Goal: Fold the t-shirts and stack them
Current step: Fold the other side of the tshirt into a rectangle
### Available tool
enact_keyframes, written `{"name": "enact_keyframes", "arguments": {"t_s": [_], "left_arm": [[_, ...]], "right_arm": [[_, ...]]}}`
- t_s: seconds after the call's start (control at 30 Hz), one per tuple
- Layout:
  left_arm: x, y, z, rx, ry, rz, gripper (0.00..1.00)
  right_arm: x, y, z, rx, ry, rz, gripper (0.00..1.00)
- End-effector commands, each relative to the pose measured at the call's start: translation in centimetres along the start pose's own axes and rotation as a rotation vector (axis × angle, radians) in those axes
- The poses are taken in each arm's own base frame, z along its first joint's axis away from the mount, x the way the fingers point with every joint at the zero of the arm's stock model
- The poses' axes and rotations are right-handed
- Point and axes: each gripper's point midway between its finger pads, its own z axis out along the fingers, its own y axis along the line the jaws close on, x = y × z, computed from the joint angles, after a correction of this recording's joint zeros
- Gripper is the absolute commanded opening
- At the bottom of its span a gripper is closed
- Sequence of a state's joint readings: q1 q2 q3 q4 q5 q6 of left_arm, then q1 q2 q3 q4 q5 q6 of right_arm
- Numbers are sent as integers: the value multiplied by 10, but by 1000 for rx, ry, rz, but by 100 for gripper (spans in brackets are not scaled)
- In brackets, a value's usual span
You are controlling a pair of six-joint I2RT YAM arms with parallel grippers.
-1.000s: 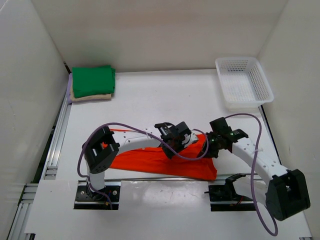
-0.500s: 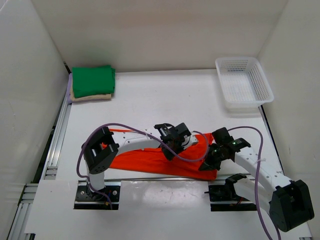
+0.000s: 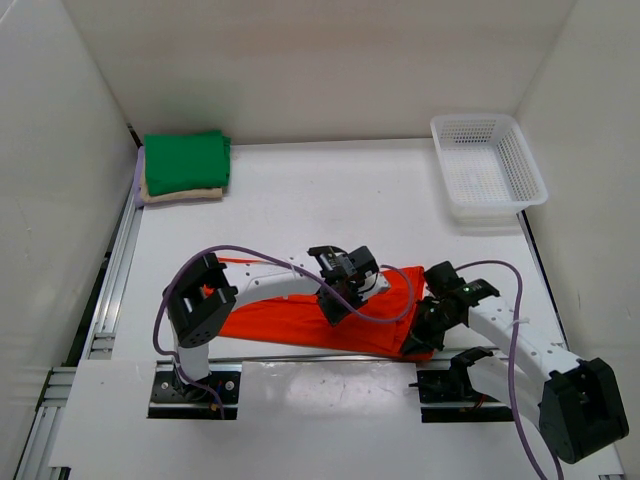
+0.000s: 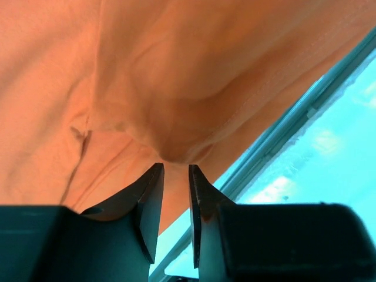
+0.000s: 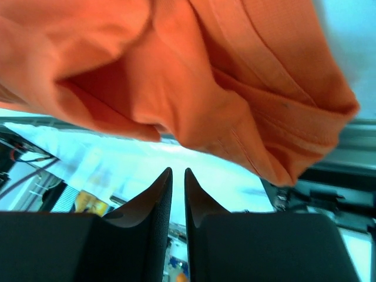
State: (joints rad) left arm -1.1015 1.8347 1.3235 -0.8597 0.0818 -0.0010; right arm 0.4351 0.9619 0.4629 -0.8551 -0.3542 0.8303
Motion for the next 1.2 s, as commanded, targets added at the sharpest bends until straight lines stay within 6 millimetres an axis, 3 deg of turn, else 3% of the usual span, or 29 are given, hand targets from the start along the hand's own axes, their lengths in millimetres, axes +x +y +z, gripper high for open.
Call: {"name": "enact_keyframes", "arguments": {"t_s": [0.0, 0.03, 0.1, 0.13, 0.2, 0.27, 0.37, 0.43, 0.5, 0.6, 0.8, 0.97, 1.17], "left_arm": [[-7, -7, -14, 32, -18, 3, 35], [-5, -7, -14, 32, -7, 2, 35], [-6, -9, -17, 41, -18, 3, 36], [-7, -9, -21, 41, -28, 4, 36], [-11, -9, -28, 41, -45, 5, 39], [-26, -10, -41, 41, -98, 11, 49], [-53, -20, -63, 70, -187, 31, 62], [-65, -23, -73, 82, -225, 37, 63], [-65, -23, -73, 82, -225, 37, 64], [-55, -28, -54, 95, -186, 45, 65], [-61, -50, -24, 124, -160, 95, 65], [-69, -50, -10, 124, -165, 96, 67], [-53, -48, 11, 122, -113, 90, 67]], "right_arm": [[4, 3, -15, 17, 9, -51, 18], [-9, 17, -26, -6, -51, -77, 18], [-30, 22, -38, 42, -151, -87, 18], [-44, 35, -51, 34, -211, -114, 18], [-64, 37, -58, 83, -270, -103, 18], [-86, 33, -63, 137, -339, -84, 24], [-128, 31, -58, 158, -406, -15, 32], [-143, 32, -54, 147, -415, -9, 38], [-159, 34, -47, 147, -425, -6, 39], [-179, 43, -42, 115, -430, -31, 43], [-202, 45, -29, 133, -401, -50, 44], [-206, 30, -19, 185, -372, -35, 47], [-207, 28, -19, 203, -362, -29, 50]]}}
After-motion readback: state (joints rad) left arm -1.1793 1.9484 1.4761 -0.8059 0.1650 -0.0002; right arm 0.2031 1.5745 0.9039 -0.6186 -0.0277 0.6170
